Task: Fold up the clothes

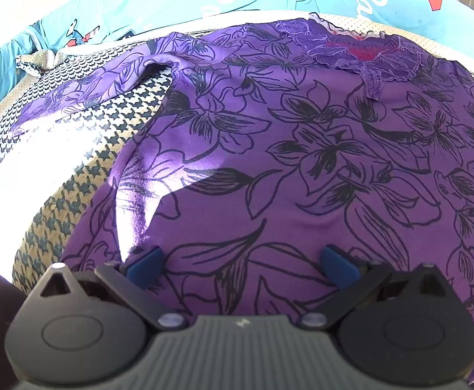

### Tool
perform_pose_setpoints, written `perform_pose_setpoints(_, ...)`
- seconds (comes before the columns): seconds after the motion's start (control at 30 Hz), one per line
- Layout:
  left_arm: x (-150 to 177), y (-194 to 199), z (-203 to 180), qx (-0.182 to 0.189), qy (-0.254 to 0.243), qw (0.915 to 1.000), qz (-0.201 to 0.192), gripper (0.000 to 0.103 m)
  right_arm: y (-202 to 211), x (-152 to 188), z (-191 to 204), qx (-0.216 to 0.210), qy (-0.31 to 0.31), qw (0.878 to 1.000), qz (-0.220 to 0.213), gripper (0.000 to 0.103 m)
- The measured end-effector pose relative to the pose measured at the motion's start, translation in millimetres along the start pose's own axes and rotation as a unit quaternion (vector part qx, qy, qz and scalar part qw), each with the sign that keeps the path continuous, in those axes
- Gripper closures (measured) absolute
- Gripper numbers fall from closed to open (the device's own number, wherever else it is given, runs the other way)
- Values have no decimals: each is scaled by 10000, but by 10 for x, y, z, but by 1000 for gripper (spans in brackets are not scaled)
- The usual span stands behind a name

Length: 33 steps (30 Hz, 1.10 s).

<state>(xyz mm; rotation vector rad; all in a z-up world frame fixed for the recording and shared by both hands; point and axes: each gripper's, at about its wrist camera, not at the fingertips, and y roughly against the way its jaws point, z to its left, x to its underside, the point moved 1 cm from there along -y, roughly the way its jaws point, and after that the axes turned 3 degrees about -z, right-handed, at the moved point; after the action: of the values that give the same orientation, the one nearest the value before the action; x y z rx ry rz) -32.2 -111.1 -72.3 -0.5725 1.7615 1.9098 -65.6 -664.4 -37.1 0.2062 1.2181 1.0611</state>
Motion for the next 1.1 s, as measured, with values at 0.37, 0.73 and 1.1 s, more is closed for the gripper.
perform_pose_setpoints(0.37, 26, 14, -4, -11, 10, 10000, -75, 0, 176, 44, 250, -173, 707, 9958, -550, 95)
perform_pose_setpoints(0.73, 12, 8, 8, 17, 19, 10000, -9, 0, 575, 515, 1146, -1210, 2577, 9527, -1064, 95)
perform_pose_setpoints(1.1, -363, 11, 61, 176, -530, 9984, 16, 0, 807, 930, 1763, -2169, 2889, 9272, -991, 96)
